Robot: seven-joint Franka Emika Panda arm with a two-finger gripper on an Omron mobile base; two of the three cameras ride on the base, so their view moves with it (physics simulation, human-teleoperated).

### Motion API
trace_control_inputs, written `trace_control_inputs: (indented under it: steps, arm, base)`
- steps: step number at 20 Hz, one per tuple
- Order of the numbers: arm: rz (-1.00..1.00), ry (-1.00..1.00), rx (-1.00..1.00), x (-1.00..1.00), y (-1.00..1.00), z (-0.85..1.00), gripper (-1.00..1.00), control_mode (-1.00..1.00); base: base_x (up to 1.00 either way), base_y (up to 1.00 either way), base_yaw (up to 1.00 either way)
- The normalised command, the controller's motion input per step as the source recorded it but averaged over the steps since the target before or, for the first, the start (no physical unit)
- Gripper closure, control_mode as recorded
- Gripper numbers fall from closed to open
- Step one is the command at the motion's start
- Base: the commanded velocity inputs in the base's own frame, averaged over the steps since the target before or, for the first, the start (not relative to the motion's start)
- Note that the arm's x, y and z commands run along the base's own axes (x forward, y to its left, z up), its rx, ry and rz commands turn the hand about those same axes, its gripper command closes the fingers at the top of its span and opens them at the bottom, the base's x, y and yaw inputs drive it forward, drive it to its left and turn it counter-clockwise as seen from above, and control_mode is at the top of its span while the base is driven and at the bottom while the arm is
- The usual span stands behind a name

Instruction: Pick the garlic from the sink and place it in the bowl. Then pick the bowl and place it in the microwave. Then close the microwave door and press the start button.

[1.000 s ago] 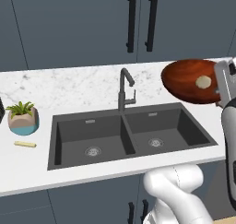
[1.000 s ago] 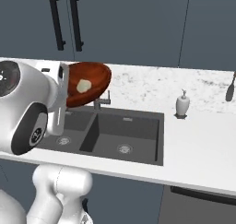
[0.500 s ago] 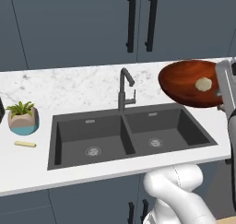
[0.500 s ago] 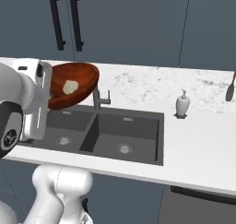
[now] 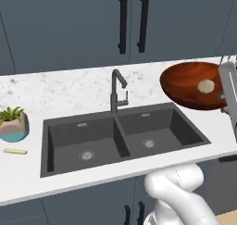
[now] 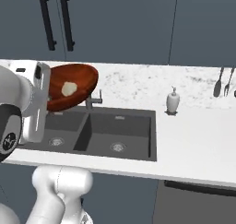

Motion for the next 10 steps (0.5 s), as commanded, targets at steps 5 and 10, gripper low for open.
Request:
trace_control_inputs:
  steps: [5, 10]
  arm:
    - [0.00, 0.00, 0.00, 0.00, 0.00, 0.00, 1.00, 1.00]
    - [0.00, 0.00, 0.00, 0.00, 0.00, 0.00, 1.00, 1.00]
  base:
    - [0.06, 0.01, -0.98]
    - [0.00, 0.00, -1.00]
